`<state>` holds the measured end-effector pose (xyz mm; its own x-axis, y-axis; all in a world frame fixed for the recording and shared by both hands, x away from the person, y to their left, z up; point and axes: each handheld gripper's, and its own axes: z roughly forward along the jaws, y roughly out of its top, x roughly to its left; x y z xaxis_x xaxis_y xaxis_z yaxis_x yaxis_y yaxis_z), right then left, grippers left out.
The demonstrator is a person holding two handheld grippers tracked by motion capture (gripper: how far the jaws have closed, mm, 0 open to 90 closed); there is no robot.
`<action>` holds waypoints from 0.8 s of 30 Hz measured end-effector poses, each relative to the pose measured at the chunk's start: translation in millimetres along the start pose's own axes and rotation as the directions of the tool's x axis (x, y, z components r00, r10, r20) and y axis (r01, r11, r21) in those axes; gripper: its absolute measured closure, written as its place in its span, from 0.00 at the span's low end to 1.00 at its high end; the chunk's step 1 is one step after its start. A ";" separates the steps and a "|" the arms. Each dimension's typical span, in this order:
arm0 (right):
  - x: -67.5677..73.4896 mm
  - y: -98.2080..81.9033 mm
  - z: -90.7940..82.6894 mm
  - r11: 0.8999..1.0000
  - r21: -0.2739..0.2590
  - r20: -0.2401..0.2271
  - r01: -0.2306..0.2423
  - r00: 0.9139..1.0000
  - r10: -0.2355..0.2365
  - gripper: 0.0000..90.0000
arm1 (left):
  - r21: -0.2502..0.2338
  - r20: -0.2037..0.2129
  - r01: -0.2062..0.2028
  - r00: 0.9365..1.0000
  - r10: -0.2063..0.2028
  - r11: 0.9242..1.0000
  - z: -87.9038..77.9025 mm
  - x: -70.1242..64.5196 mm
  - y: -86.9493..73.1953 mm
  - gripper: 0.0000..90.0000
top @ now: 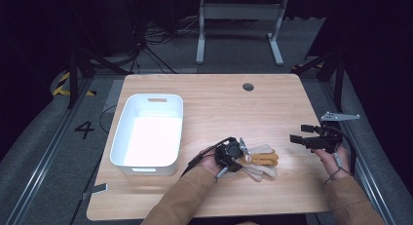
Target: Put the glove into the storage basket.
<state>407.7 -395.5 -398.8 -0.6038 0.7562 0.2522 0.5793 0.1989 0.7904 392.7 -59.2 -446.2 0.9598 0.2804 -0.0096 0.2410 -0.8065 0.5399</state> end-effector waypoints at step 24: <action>-2.1 0.8 -0.8 1.000 -0.005 -0.002 0.001 1.000 -0.001 0.13 | -0.073 0.016 0.098 0.995 -0.097 0.993 -41.9 5.8 3.9 0.78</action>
<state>409.0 -397.5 -398.3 -0.6055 0.7546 0.2528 0.5760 0.1963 0.7936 393.2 -38.9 -408.9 0.9343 0.3485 -0.0756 0.3224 -0.7351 0.5964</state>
